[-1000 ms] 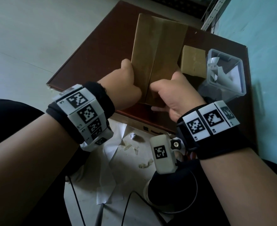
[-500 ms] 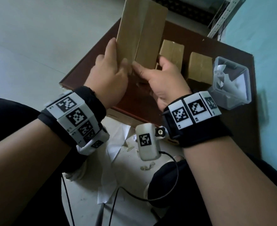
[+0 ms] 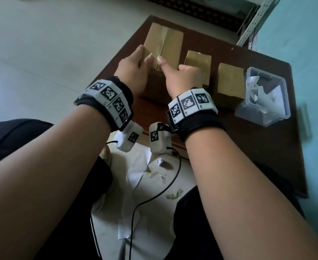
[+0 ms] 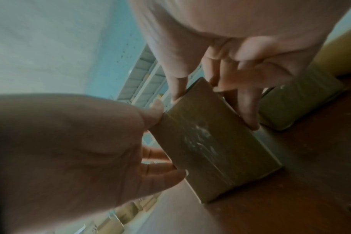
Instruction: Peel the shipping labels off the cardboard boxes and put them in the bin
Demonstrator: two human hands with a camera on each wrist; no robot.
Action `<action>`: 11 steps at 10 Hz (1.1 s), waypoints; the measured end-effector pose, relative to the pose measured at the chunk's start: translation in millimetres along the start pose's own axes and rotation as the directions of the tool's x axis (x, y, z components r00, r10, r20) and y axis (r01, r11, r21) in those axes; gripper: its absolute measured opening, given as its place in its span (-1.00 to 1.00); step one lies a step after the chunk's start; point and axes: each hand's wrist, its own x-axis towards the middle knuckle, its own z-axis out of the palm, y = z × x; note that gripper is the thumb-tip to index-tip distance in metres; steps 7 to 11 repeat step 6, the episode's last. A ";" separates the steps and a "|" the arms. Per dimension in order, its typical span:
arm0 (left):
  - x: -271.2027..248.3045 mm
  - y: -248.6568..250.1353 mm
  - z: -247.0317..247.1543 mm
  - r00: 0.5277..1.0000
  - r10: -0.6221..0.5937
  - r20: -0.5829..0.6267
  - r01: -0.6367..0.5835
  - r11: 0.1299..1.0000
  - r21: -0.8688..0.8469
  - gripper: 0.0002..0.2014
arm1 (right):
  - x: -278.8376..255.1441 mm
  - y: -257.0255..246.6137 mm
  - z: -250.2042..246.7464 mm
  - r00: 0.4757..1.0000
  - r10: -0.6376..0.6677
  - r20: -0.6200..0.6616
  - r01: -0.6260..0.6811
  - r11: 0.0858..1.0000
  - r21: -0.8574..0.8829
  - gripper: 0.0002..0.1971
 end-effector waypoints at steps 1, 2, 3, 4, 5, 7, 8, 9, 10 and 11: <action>4.9 -2.4 9.4 0.999 -0.050 -0.020 0.049 0.999 -0.003 -0.49 | 5.9 0.2 8.3 1.000 0.012 -0.012 -0.013 0.992 -0.129 -0.46; 5.5 2.7 12.0 0.995 -0.078 -0.062 0.074 0.994 -0.077 -0.65 | 14.9 -1.0 9.7 0.998 0.063 0.027 -0.060 0.995 -0.083 -0.33; -2.7 4.6 17.5 0.988 -0.148 -0.048 0.143 0.985 -0.099 -0.54 | 12.0 0.7 -1.1 0.995 0.096 0.038 -0.097 0.995 0.026 -0.12; -21.9 3.2 23.7 0.973 -0.228 -0.042 0.227 0.974 -0.019 -0.16 | -2.4 0.8 -8.4 0.997 0.075 -0.009 -0.075 0.996 0.041 -0.17; -30.4 12.7 17.2 0.958 -0.221 -0.180 0.231 0.972 0.032 -0.20 | -13.2 -1.9 -28.5 0.996 0.004 -0.093 -0.006 1.000 -0.018 -0.63; -39.8 31.5 -3.9 0.967 -0.131 -0.220 0.152 0.985 0.081 -0.54 | -31.6 -12.2 -61.2 0.989 -0.067 -0.135 0.047 0.988 -0.148 -0.85; -39.8 31.5 -3.9 0.967 -0.131 -0.220 0.152 0.985 0.081 -0.54 | -31.6 -12.2 -61.2 0.989 -0.067 -0.135 0.047 0.988 -0.148 -0.85; -39.8 31.5 -3.9 0.967 -0.131 -0.220 0.152 0.985 0.081 -0.54 | -31.6 -12.2 -61.2 0.989 -0.067 -0.135 0.047 0.988 -0.148 -0.85; -39.8 31.5 -3.9 0.967 -0.131 -0.220 0.152 0.985 0.081 -0.54 | -31.6 -12.2 -61.2 0.989 -0.067 -0.135 0.047 0.988 -0.148 -0.85; -39.8 31.5 -3.9 0.967 -0.131 -0.220 0.152 0.985 0.081 -0.54 | -31.6 -12.2 -61.2 0.989 -0.067 -0.135 0.047 0.988 -0.148 -0.85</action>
